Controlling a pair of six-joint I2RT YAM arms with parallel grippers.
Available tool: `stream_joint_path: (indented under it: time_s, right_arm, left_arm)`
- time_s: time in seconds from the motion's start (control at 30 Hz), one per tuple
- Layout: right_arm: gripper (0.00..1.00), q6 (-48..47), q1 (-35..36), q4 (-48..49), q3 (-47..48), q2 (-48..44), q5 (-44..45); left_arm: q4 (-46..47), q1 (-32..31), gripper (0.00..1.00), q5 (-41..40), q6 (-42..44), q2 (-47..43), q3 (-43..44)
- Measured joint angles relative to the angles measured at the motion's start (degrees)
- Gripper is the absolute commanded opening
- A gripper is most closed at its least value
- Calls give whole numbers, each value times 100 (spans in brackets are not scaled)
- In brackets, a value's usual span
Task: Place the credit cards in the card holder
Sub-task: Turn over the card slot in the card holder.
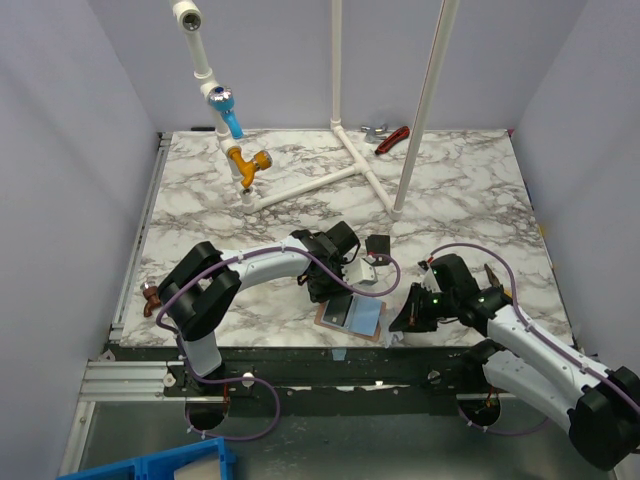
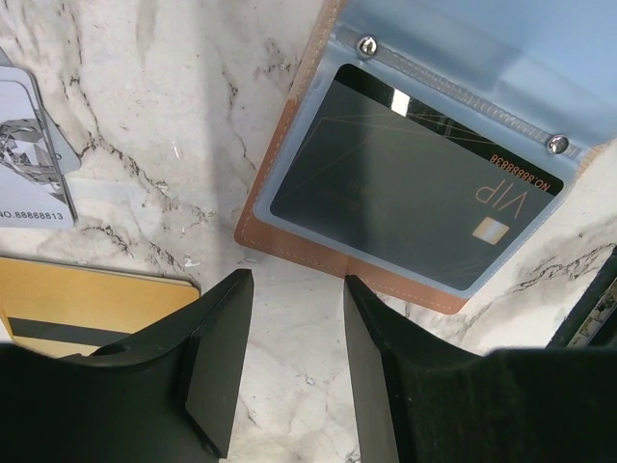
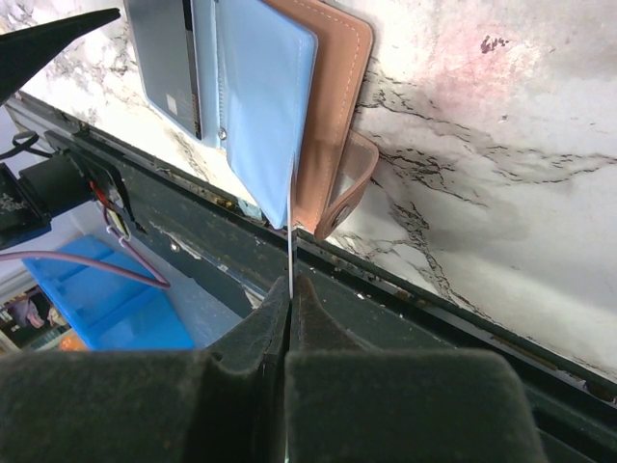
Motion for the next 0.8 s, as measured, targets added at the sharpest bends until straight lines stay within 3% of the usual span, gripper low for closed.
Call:
stream_joint_path:
  time_s: [0.8]
  right_arm:
    - [1, 4, 0, 166, -94, 94, 11]
  left_arm:
    - [-26, 0, 43, -22, 20, 13, 9]
